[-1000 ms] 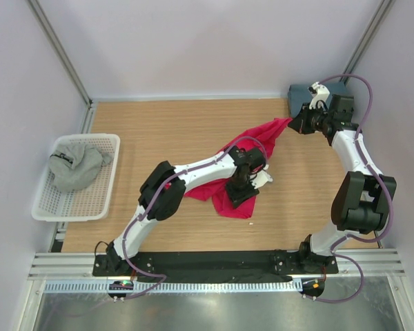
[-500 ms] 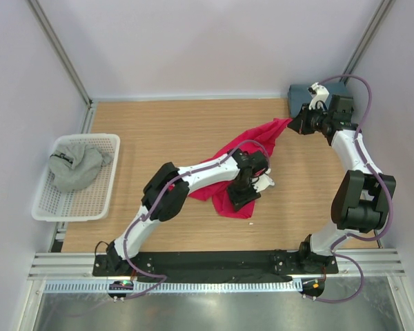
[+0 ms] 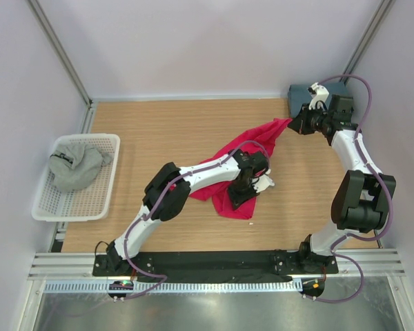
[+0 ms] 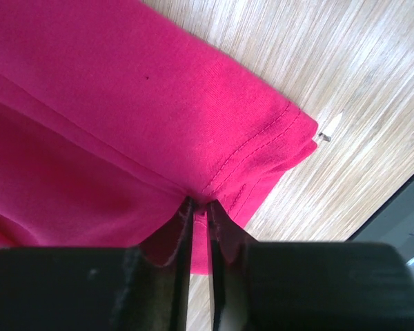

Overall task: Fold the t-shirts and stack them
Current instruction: Flatten the tshirt out

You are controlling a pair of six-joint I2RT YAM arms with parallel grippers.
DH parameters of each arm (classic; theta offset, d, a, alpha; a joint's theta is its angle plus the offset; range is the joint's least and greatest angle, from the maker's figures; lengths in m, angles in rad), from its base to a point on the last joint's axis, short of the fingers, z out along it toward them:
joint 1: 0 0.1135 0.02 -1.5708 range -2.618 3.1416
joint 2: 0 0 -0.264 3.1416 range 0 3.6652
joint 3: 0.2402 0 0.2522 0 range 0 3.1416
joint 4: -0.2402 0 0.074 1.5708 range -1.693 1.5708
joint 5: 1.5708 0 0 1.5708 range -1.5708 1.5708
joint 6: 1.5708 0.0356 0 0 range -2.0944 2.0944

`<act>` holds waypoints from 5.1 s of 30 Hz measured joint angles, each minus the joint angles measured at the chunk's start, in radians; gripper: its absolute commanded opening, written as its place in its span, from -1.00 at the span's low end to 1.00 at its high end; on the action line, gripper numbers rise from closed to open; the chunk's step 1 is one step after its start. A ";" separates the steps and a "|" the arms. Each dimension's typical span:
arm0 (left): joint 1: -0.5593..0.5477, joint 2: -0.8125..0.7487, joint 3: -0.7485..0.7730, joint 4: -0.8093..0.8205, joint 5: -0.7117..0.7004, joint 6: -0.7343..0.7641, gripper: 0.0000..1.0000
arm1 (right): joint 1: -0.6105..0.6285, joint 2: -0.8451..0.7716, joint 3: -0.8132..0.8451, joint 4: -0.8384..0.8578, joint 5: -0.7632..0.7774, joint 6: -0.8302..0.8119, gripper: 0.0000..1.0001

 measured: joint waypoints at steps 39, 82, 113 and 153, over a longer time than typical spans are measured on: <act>0.304 -1.060 -0.047 0.210 -0.726 0.389 -1.00 | -0.007 -0.387 0.483 -0.086 0.088 0.188 -0.97; 0.344 -1.217 0.197 0.324 -0.675 0.368 -1.00 | -0.033 -0.624 0.860 -0.170 0.159 0.177 -0.97; 0.427 -0.806 -0.921 0.671 -0.627 0.326 -1.00 | -0.028 -0.161 -0.181 -0.083 0.132 0.031 -0.97; 0.457 -0.795 -0.917 0.721 -0.518 0.157 -1.00 | 0.433 -0.054 -0.082 -0.245 0.379 -0.595 -0.01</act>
